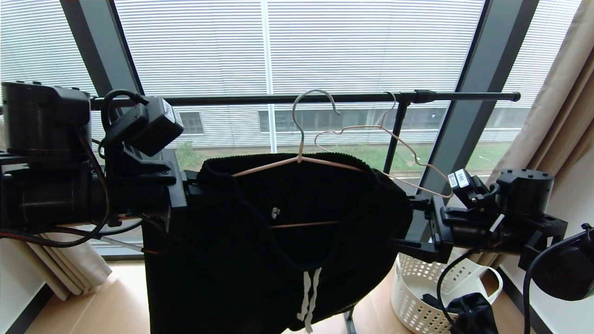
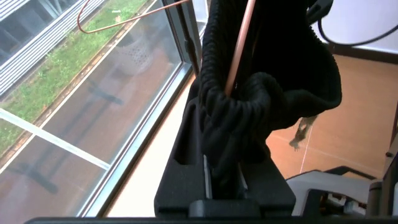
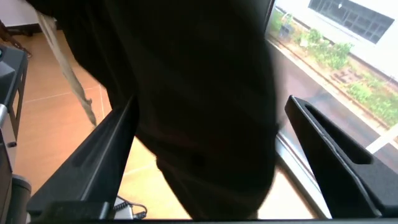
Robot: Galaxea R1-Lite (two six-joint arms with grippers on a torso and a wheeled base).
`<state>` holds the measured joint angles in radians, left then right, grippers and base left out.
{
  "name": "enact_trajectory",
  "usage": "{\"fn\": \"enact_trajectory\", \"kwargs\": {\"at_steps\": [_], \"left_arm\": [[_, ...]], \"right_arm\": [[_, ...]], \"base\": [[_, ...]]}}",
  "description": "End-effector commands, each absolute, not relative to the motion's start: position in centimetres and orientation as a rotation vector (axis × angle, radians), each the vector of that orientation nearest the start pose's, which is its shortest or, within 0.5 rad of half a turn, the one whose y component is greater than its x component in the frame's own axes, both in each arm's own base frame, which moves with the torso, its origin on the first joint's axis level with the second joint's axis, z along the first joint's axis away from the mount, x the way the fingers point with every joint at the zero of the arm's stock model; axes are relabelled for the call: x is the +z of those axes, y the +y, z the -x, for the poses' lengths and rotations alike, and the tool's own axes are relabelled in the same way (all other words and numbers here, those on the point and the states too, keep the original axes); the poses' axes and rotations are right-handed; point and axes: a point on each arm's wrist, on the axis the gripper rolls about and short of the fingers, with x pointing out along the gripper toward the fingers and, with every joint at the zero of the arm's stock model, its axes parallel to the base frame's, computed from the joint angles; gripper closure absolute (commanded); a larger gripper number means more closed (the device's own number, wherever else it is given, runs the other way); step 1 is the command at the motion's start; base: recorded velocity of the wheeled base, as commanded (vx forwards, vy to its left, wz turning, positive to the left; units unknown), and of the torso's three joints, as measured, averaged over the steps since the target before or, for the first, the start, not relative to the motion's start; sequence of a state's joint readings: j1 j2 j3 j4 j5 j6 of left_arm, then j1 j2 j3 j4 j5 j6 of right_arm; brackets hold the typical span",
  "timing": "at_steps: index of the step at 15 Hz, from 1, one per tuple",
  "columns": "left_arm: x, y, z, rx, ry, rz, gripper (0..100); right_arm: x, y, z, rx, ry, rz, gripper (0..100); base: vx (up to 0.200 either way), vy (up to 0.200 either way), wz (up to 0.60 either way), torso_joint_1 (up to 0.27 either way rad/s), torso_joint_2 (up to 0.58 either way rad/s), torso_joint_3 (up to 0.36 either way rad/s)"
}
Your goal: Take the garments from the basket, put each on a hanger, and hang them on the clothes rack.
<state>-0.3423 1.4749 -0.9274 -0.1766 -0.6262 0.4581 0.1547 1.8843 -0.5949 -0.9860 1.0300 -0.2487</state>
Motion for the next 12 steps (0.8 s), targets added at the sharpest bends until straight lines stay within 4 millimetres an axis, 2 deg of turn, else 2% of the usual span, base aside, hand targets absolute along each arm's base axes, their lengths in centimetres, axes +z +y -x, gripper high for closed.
{"fn": "enact_trajectory", "kwargs": {"at_steps": [1, 7, 11, 12], "left_arm": [[23.8, -9.5, -22.8, -1.016, 0.142, -0.344, 100], [24.2, -9.4, -22.4, -1.004, 0.147, -0.281, 100], [24.7, -9.3, -22.2, -0.996, 0.131, -0.241, 100], [24.7, -9.3, -22.2, -0.995, 0.135, -0.234, 100]], "right_arm": [[10.1, 6.6, -29.7, 1.204, 0.174, 0.067, 0], [8.2, 6.9, -30.4, 1.215, 0.212, 0.067, 0], [7.8, 6.9, -30.5, 1.216, 0.224, 0.062, 0], [7.8, 6.9, -30.5, 1.216, 0.223, 0.062, 100]], "base": [[0.000, 0.000, 0.00, 0.000, 0.00, 0.000], [0.000, 0.000, 0.00, 0.000, 0.00, 0.000], [0.000, 0.000, 0.00, 0.000, 0.00, 0.000], [0.000, 0.000, 0.00, 0.000, 0.00, 0.000]]}}
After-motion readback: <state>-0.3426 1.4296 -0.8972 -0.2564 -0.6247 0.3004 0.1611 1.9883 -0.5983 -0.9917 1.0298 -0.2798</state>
